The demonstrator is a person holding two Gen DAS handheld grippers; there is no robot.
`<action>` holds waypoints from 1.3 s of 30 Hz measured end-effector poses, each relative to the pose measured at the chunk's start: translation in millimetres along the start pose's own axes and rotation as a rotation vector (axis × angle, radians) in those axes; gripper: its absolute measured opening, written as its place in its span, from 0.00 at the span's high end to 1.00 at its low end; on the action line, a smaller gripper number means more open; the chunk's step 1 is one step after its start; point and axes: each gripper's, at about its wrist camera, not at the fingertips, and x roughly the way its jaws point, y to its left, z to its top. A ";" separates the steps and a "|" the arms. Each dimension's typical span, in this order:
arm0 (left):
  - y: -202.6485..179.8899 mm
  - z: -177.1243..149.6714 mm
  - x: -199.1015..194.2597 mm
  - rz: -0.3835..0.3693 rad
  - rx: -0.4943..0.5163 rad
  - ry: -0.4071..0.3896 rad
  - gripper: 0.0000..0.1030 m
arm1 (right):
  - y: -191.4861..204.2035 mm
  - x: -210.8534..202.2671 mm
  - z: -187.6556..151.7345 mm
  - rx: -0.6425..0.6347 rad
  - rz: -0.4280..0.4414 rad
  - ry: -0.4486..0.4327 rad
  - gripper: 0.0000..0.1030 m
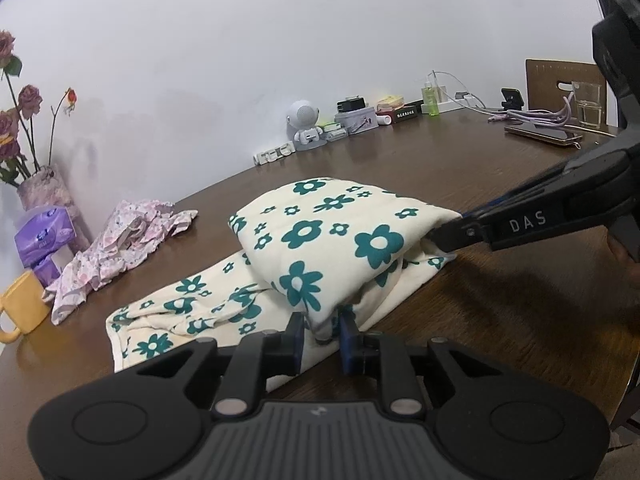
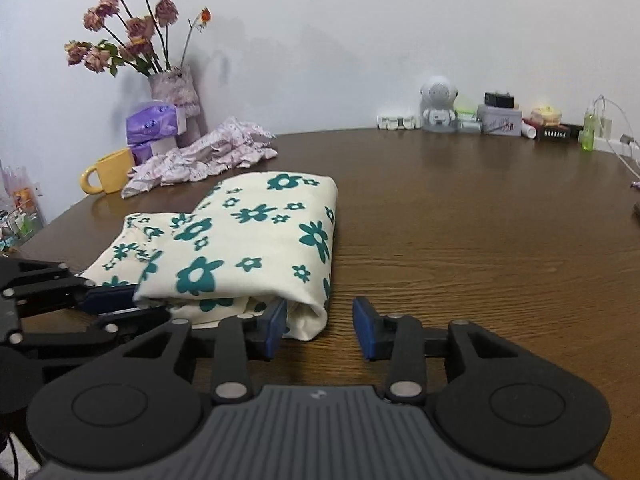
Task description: Fold clothes
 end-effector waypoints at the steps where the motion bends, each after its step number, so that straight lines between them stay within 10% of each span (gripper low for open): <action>1: 0.4 -0.2 0.8 -0.004 -0.003 0.004 0.87 | -1.2 2.6 -0.2 0.010 0.009 0.012 0.91; 8: 4.5 -0.3 -5.5 -0.035 -0.021 -0.017 0.81 | -5.0 3.5 -5.7 0.024 0.036 0.039 0.92; 14: 22.2 11.1 -27.9 -0.085 -0.088 -0.062 0.53 | -14.1 -20.5 3.8 0.066 0.105 -0.005 0.65; 19: 48.9 36.2 -20.3 -0.118 -0.264 -0.063 0.33 | -25.9 -12.3 27.8 0.151 0.147 -0.033 0.63; 27: 92.9 42.9 37.8 -0.182 -0.637 0.072 0.35 | -45.0 41.6 50.5 0.309 0.167 0.015 0.62; 39: 99.6 37.2 63.2 -0.169 -0.828 0.116 0.69 | -41.6 65.5 51.9 0.324 0.210 0.062 0.77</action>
